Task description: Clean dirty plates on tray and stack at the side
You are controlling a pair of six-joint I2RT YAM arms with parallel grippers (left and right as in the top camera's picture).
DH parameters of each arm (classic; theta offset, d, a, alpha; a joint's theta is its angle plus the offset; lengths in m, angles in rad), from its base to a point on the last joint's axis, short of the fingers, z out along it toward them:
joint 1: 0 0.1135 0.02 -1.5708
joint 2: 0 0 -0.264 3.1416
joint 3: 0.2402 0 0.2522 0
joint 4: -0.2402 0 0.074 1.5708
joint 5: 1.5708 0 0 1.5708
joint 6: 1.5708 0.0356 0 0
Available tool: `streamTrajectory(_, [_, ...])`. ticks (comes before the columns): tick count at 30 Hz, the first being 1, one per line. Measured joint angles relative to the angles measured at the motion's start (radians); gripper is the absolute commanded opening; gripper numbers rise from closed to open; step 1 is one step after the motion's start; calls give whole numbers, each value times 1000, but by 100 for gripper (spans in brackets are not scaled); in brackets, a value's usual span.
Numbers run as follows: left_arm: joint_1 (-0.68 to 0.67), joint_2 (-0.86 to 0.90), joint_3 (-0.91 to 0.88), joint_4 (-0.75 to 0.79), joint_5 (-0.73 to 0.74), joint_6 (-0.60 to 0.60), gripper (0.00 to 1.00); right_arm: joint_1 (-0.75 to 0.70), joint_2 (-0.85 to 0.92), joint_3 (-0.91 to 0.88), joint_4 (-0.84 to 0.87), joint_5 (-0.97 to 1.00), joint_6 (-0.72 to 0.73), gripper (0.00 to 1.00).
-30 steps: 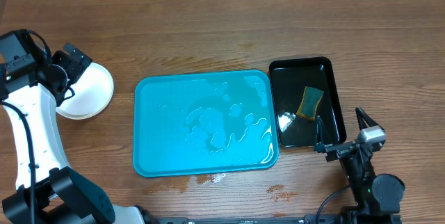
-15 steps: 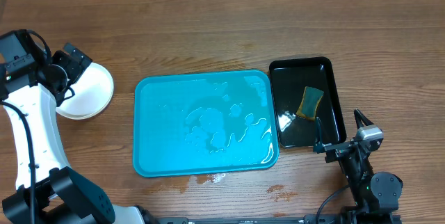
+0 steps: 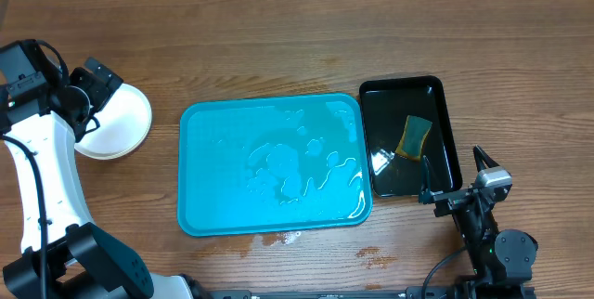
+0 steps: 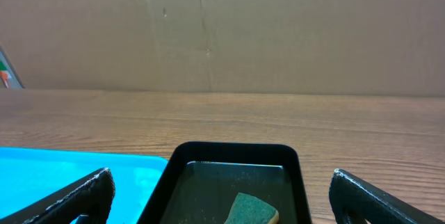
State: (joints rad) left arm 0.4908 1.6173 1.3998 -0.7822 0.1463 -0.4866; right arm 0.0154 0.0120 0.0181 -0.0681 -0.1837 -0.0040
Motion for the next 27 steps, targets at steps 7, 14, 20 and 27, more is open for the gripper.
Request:
streamTrajectory(7, [0, 0, 0, 0, 0, 0, 100, 0, 0, 0, 0, 1, 0, 100])
streamTrajectory(14, [-15, -3, 0, -5, 0, 0, 100, 0, 0, 0, 0, 1, 0, 100])
streamTrajectory(20, [-109, -110, 0, -8, -4, 0, 100, 0, 0, 0, 0, 1, 0, 100])
streamTrajectory(27, [-279, -362, 0, -6, 1, 0, 100, 0, 0, 0, 0, 1, 0, 100])
